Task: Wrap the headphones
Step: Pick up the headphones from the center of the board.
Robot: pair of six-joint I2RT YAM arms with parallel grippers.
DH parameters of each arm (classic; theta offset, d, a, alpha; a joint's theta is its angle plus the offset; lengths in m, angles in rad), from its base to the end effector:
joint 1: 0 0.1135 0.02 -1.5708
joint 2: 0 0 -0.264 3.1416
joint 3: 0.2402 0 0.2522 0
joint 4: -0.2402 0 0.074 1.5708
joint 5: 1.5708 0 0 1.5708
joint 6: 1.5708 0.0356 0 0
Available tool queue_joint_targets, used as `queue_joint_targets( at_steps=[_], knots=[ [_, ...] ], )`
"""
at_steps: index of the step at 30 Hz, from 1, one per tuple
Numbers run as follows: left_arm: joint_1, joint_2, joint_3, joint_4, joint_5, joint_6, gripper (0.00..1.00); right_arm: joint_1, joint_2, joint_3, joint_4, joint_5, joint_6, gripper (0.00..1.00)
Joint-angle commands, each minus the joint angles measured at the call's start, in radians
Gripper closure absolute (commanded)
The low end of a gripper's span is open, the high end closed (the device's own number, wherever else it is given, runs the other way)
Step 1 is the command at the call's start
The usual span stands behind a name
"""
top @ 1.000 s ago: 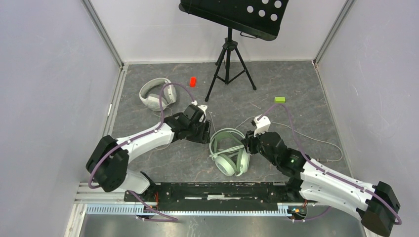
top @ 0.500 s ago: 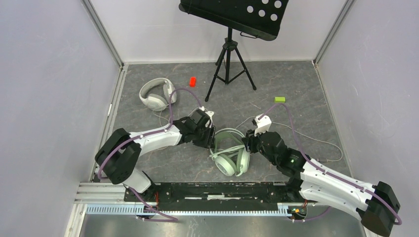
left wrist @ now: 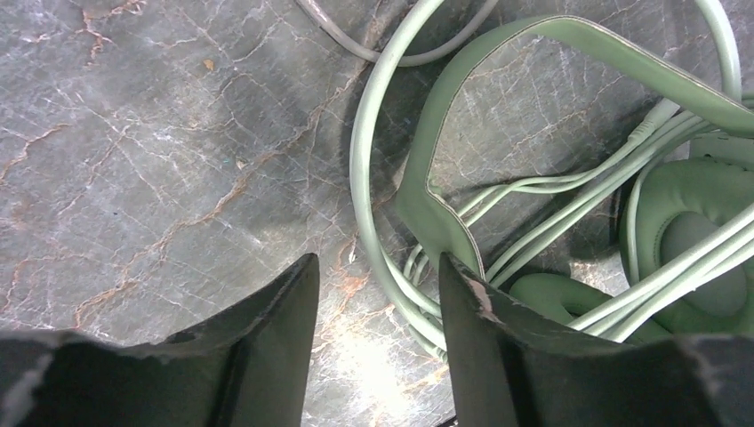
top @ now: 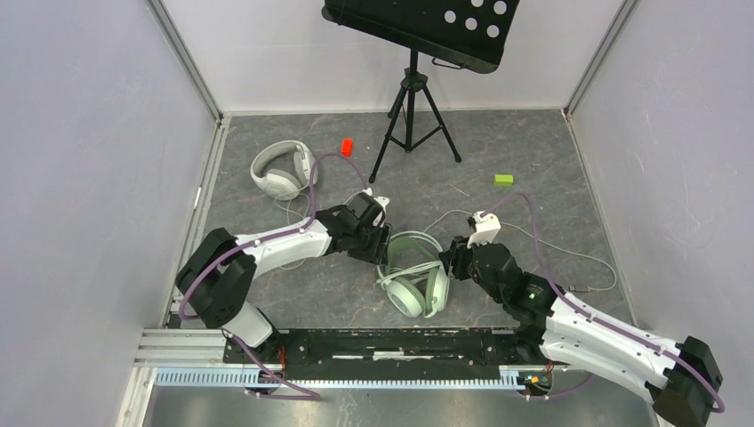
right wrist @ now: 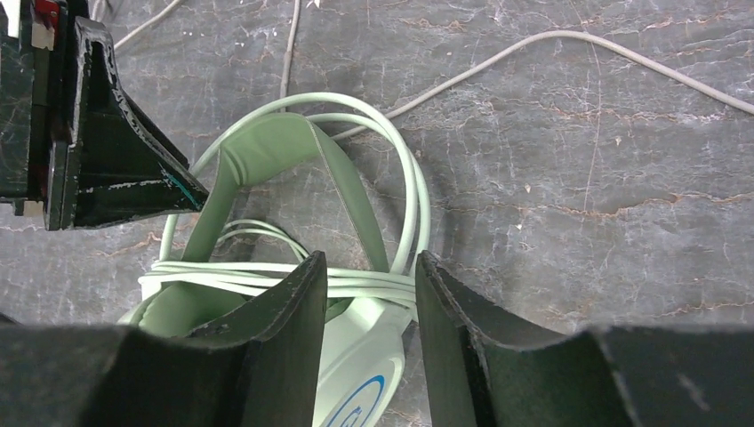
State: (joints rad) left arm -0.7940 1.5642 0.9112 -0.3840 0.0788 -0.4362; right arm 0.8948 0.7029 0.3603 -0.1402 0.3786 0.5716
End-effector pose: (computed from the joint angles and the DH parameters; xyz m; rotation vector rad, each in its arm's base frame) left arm 0.2118 -0.2195 0.1821 0.5099 2.6557 -0.5137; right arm 0.1131 0.1199 0.2087 -0.0951 2.0568 0.5368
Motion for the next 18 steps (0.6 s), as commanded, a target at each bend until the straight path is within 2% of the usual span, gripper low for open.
queue_joint_targets(
  at_steps=[1,4,7,9,11,16,18],
  knots=[
    [-0.002,-0.075,0.039,-0.027,-0.022,0.039,0.39,0.003,-0.003,0.002,0.045,0.016,0.004,0.52],
    [-0.002,-0.15,0.035,-0.036,-0.039,0.026,0.34,0.003,0.042,0.019,0.05,0.04,-0.056,0.48],
    [-0.002,-0.231,0.039,-0.07,-0.108,0.014,0.27,0.004,0.097,0.032,0.044,0.024,-0.067,0.51],
    [-0.002,-0.289,0.035,-0.086,-0.157,0.013,0.19,0.003,0.11,0.019,0.054,-0.003,-0.051,0.53],
    [-0.001,-0.342,0.027,-0.098,-0.216,0.017,0.03,0.002,0.108,-0.006,0.084,-0.023,-0.035,0.53],
    [0.023,-0.422,0.012,-0.137,-0.414,0.019,0.0,0.003,0.098,-0.051,0.108,-0.045,0.036,0.55],
    [0.044,-0.438,0.0,-0.139,-0.432,0.005,0.0,0.003,0.097,-0.06,0.09,-0.037,0.076,0.55]
  ],
)
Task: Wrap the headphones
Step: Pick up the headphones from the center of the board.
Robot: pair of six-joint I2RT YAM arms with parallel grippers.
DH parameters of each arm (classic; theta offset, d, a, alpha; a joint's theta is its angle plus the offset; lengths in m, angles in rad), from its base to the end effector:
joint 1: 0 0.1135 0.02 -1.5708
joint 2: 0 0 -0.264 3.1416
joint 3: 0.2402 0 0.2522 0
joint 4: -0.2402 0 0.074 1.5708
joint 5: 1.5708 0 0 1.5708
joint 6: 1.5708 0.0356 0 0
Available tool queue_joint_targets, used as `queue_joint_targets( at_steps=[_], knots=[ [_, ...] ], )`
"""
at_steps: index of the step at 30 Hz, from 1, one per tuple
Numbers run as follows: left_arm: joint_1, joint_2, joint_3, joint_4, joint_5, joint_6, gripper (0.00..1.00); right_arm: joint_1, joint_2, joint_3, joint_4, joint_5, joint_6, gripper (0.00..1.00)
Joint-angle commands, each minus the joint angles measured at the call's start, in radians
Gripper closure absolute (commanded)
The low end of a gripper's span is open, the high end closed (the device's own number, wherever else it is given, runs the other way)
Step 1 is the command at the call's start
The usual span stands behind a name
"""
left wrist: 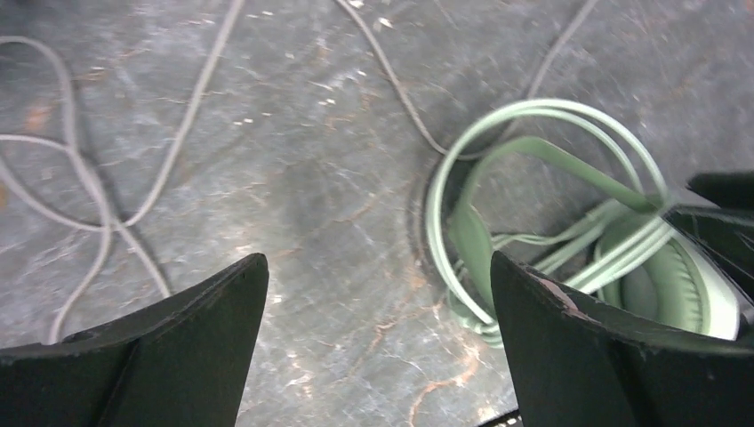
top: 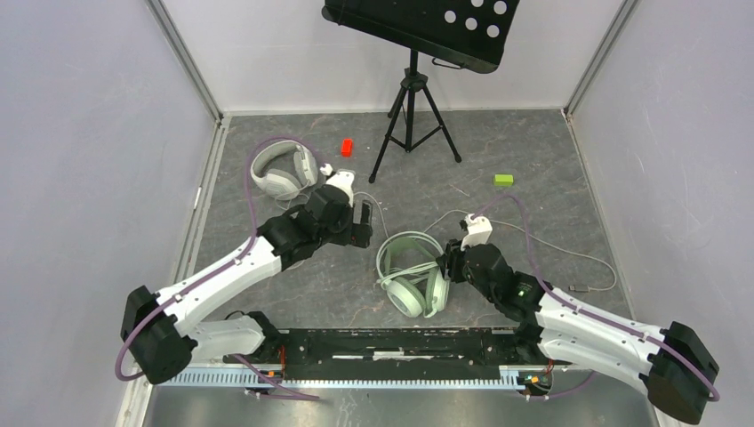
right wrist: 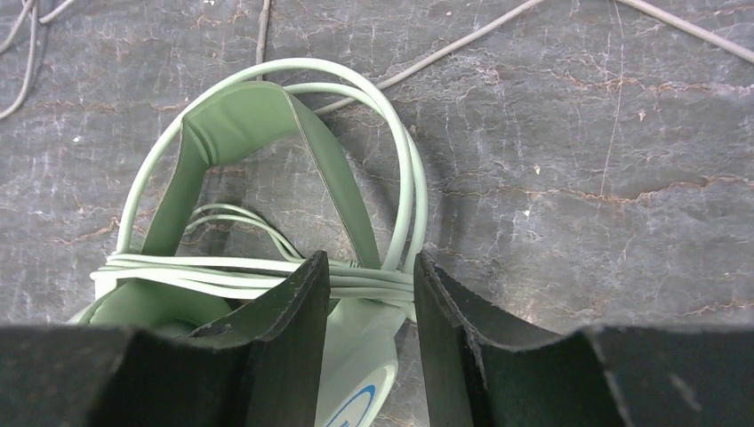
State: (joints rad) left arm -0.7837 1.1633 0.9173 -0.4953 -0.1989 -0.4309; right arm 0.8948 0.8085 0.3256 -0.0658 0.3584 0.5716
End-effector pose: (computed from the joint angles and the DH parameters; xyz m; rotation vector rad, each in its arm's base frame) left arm 0.1805 -0.1700 0.2809 0.3074 2.3061 -0.3935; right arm 0.1187 0.1280 0.1878 -0.1280 2.1181 0.5081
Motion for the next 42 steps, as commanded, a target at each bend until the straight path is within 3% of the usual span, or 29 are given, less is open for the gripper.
queue_joint_targets(
  at_steps=[1,6,10,14,18,21,27,30,33,42],
  knots=[
    [0.037,-0.04,-0.012,-0.026,-0.152,-0.002,0.0,0.004,-0.012,-0.03,0.01,-0.016,0.094,0.55],
    [0.04,-0.028,-0.021,-0.045,-0.144,-0.008,0.0,0.003,-0.07,-0.128,0.084,-0.085,0.229,0.58],
    [0.083,-0.037,-0.008,-0.034,-0.189,-0.057,0.01,0.003,-0.127,-0.128,0.069,-0.047,0.254,0.57],
    [0.22,-0.036,0.04,-0.021,-0.264,-0.108,0.01,0.003,-0.201,-0.063,-0.021,0.072,0.221,0.51],
    [0.381,-0.006,0.157,-0.05,-0.307,-0.059,0.0,0.003,-0.286,-0.036,0.013,0.095,0.121,0.46],
    [0.529,0.031,0.217,-0.064,-0.228,-0.077,0.0,0.003,-0.322,-0.012,0.033,0.074,0.006,0.46],
    [0.724,0.109,0.19,0.061,-0.1,-0.2,0.03,0.003,-0.324,0.035,0.042,0.017,-0.16,0.46],
    [0.736,0.237,0.311,0.048,-0.027,-0.051,0.1,0.003,-0.307,0.069,0.009,-0.022,-0.176,0.46],
    [0.732,0.366,0.442,0.013,0.074,0.09,0.1,0.003,-0.299,0.075,-0.008,-0.043,-0.18,0.46],
    [0.683,0.641,0.681,-0.06,0.063,0.199,0.07,0.003,-0.268,0.049,0.021,-0.111,-0.183,0.46]
  ],
)
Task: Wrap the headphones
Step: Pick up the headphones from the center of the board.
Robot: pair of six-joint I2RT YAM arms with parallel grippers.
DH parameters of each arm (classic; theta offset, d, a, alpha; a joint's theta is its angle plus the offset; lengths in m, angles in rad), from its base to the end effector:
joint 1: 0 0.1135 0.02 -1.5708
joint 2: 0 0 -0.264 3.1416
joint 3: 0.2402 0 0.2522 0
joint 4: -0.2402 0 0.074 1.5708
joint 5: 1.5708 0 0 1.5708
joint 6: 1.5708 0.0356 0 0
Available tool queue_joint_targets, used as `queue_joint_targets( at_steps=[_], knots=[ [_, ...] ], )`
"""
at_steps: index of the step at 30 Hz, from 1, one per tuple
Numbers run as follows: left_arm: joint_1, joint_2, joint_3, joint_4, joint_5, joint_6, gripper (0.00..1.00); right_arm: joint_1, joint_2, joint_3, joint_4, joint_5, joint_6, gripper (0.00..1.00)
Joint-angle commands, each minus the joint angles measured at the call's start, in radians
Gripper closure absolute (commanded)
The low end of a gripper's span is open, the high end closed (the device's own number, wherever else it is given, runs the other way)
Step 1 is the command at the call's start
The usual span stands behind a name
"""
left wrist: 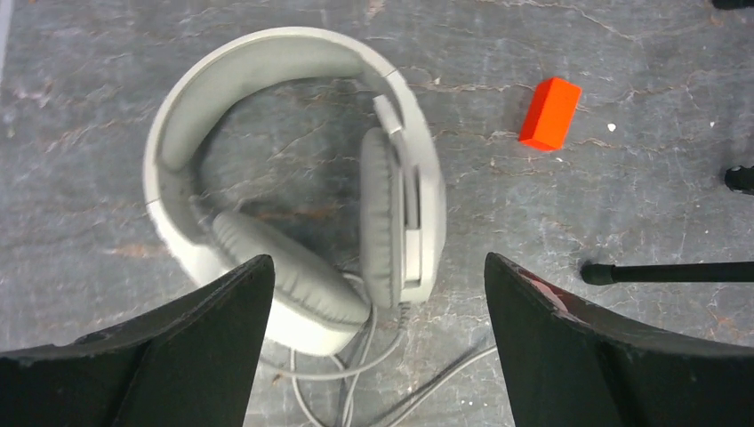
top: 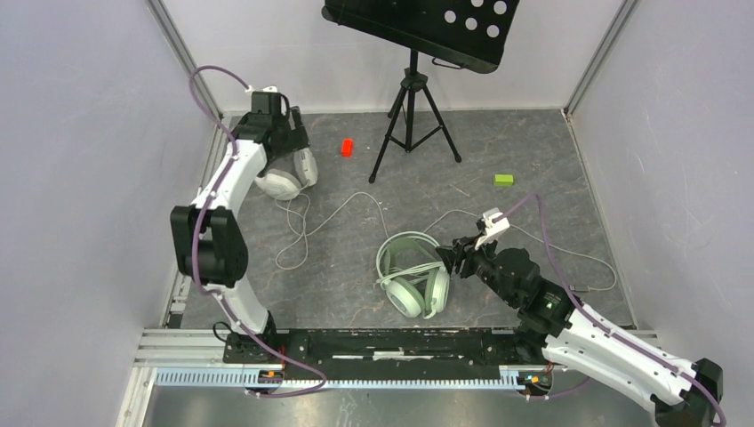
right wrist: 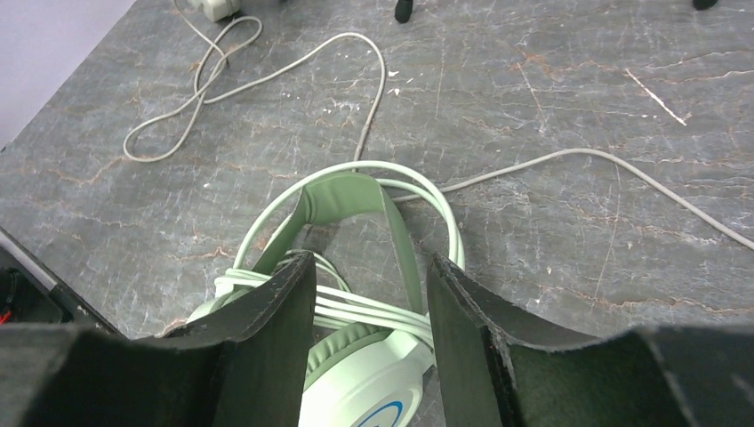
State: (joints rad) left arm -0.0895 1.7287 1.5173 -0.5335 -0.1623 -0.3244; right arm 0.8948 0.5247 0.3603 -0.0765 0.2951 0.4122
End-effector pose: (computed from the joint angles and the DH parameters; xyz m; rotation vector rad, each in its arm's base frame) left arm 0.3928 -0.0295 0.3075 -0.3512 2.2768 -0.0240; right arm 0.1006 0.1089 0.2391 -0.2313 1.8366 0.6595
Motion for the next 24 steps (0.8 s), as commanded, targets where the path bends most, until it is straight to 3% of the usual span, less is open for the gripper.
queue_joint_targets(
  at_steps=[1,8,14,21,24],
  knots=[
    [-0.016,0.104,0.096,-0.022,0.032,0.098,0.08,0.002,0.024,0.014,0.035,-0.055,-0.026,0.46],
    [-0.032,0.254,0.175,-0.043,0.064,0.098,0.1,0.003,0.049,0.018,0.046,-0.054,-0.044,0.46],
    [-0.037,0.336,0.209,-0.037,0.088,0.088,0.2,0.003,0.042,0.023,0.019,-0.029,-0.056,0.47],
    [-0.046,0.288,0.205,-0.034,0.126,0.087,0.6,0.003,0.028,0.029,0.021,-0.013,-0.054,0.47],
    [-0.046,0.221,0.196,-0.052,0.15,0.091,0.69,0.004,0.032,0.025,0.039,-0.044,-0.04,0.46]
  ],
)
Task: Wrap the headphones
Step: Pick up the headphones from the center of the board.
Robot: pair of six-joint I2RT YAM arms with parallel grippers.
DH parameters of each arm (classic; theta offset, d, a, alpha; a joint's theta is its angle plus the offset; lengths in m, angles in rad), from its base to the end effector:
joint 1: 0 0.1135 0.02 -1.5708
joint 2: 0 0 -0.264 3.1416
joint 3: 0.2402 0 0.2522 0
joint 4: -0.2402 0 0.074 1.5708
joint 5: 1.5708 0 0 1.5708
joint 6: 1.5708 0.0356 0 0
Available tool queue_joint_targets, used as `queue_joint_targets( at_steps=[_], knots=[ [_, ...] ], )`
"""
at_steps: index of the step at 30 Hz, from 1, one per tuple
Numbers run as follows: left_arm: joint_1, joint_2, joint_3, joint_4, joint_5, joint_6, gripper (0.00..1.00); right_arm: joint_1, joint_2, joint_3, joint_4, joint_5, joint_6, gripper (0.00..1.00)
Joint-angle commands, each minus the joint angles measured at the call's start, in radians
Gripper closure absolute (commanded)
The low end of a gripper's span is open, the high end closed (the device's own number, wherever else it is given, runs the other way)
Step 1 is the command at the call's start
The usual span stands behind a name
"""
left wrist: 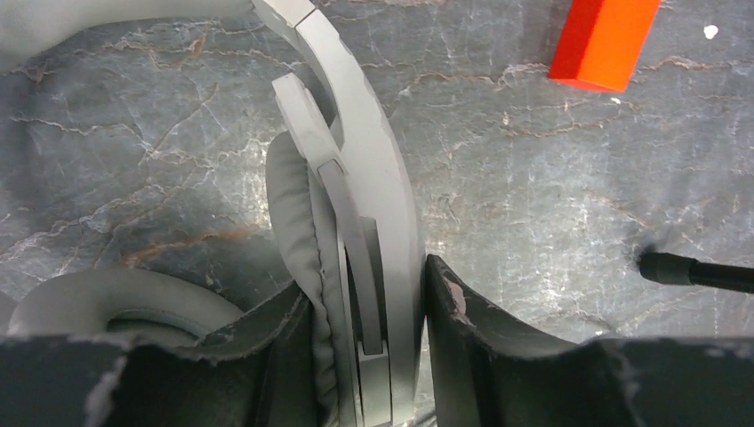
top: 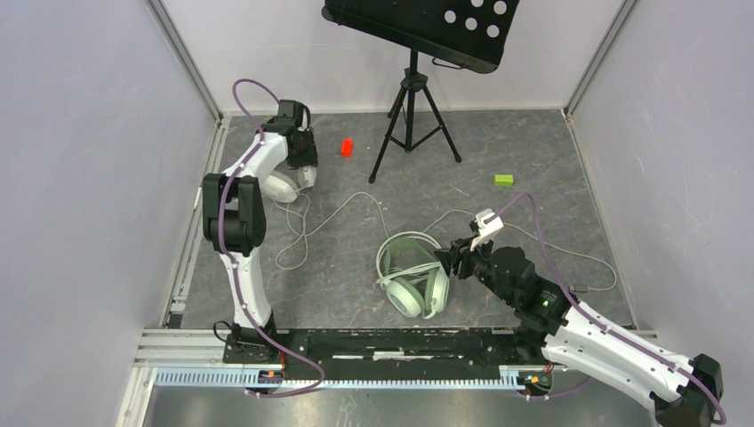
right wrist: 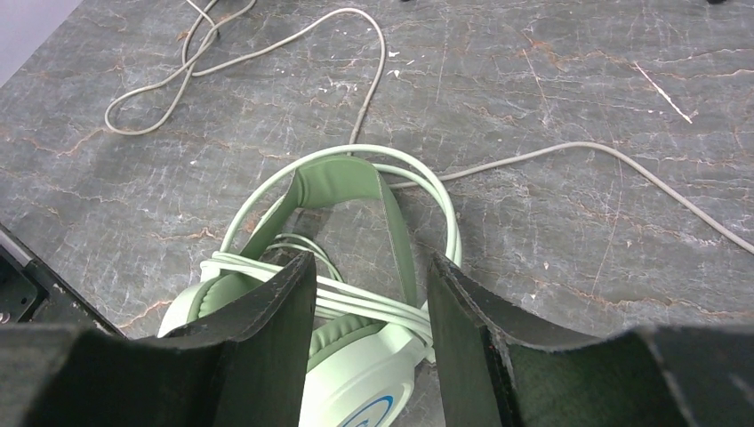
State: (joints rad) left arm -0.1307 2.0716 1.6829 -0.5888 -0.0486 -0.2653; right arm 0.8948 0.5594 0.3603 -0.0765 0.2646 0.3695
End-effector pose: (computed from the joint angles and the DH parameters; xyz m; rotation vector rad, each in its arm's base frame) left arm 0.4538 -0.0579 0.2169 -0.1903 2.5421 -0.0925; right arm 0.1027 0.1131 0.2345 -0.3046 1.8603 0.6369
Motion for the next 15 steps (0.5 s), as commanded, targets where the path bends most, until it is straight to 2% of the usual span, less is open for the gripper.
queue_joint_targets(
  at_steps=[1,8,15],
  knots=[
    [-0.005,-0.155,0.025,-0.003,0.044,0.031,0.71,0.003,-0.001,0.022,0.048,-0.019,0.021,0.46],
    [-0.054,-0.444,-0.104,0.002,0.072,0.02,0.73,0.003,0.001,0.035,0.13,-0.014,0.114,0.4],
    [-0.22,-0.758,-0.271,0.029,0.071,0.017,0.72,0.002,0.048,0.112,0.229,0.045,0.162,0.31]
  ],
)
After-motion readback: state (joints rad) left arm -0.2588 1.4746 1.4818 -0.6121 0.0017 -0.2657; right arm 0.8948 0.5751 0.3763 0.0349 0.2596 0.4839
